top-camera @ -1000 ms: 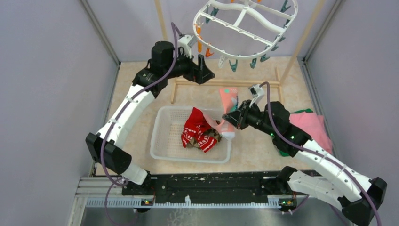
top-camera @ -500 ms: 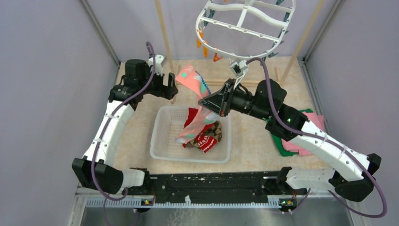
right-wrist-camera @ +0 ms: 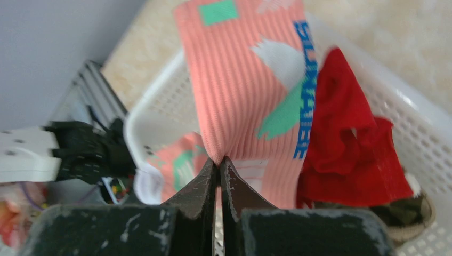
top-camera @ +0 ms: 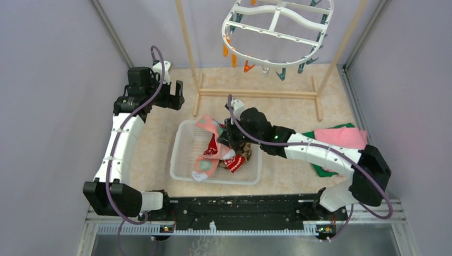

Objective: Remove the socks clipped to the hanger

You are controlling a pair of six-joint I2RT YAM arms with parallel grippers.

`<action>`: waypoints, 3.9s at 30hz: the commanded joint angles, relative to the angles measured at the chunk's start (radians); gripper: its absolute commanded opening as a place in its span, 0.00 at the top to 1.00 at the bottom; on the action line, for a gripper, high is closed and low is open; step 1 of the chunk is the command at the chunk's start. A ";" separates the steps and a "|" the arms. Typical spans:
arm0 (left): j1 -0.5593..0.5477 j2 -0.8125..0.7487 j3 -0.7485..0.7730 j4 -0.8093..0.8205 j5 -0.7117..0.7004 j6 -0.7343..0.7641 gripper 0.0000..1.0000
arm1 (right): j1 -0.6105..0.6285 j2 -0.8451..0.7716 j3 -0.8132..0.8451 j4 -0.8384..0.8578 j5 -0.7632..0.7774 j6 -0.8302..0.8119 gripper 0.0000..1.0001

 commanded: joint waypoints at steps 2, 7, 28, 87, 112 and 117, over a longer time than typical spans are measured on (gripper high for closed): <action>0.016 -0.006 -0.008 0.041 0.070 0.014 0.01 | 0.009 0.046 -0.097 0.047 0.065 -0.046 1.00; 0.020 -0.006 -0.010 0.049 0.081 0.008 0.01 | 0.021 0.157 -0.093 -0.024 0.035 -0.060 1.00; 0.041 -0.015 -0.073 0.040 0.115 0.047 0.01 | 0.087 0.208 -0.001 -0.082 0.197 -0.011 0.05; 0.097 0.274 -1.237 2.089 0.159 -0.031 0.01 | -0.835 0.083 -1.014 1.508 0.563 -0.505 0.01; 0.097 0.274 -1.125 1.890 0.080 -0.054 0.01 | -0.916 0.046 -0.952 1.332 0.481 -0.411 0.01; 0.095 0.274 -1.120 1.878 0.079 -0.053 0.01 | -0.916 0.045 -0.951 1.332 0.481 -0.411 0.01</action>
